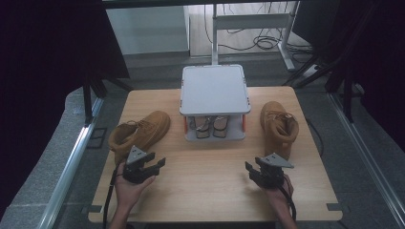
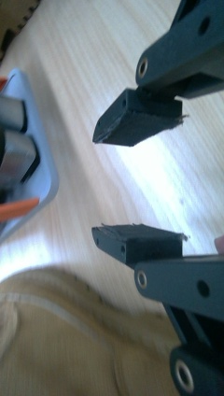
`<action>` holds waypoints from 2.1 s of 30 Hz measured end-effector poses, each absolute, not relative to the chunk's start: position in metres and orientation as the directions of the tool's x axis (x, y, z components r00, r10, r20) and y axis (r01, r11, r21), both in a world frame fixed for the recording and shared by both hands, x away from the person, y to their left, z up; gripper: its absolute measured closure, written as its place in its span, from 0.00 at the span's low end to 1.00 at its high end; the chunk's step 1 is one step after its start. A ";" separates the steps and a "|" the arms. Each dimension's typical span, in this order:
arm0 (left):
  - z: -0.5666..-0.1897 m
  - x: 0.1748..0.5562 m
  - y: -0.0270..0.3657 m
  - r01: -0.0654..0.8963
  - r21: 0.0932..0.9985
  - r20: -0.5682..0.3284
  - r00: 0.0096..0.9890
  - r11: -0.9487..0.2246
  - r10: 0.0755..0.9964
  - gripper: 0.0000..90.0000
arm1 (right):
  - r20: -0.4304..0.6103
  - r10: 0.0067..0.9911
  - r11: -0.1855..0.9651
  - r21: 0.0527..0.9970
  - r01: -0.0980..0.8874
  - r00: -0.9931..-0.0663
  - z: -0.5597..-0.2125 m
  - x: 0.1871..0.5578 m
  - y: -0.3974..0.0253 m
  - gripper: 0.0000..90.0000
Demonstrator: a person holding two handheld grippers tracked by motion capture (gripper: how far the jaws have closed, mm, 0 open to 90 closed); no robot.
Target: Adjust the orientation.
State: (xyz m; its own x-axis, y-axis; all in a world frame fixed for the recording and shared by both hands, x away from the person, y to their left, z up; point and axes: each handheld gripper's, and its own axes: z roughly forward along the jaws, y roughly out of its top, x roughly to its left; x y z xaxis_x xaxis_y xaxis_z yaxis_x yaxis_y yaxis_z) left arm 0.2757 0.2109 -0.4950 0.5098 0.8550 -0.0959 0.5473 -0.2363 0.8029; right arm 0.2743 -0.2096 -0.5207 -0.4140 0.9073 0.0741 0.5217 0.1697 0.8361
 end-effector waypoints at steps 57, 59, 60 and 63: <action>-0.508 0.277 0.203 0.564 0.803 -0.130 0.480 -0.191 0.868 0.39 | 0.043 0.964 0.096 0.864 0.494 -0.261 -0.515 0.300 -0.253 1.00; -0.509 0.278 0.203 0.567 0.800 -0.133 0.484 -0.194 0.865 0.39 | 0.046 0.963 0.094 0.864 0.495 -0.264 -0.515 0.300 -0.254 1.00; -0.509 0.278 0.203 0.571 0.797 -0.133 0.484 -0.197 0.865 0.39 | 0.048 0.963 0.092 0.864 0.496 -0.263 -0.515 0.300 -0.254 1.00; -0.511 0.279 0.202 0.580 0.789 -0.136 0.487 -0.203 0.863 0.39 | 0.052 0.963 0.089 0.863 0.496 -0.263 -0.515 0.299 -0.255 1.00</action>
State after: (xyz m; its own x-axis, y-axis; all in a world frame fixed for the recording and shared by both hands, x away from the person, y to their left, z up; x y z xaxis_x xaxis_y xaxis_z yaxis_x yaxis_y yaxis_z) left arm 0.2791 0.2023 -0.5105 0.4868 0.8628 -0.1364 0.5804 -0.2028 0.7887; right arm 0.2993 -0.2555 -0.5145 -0.2630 0.9634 0.0516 0.4965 0.0893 0.8634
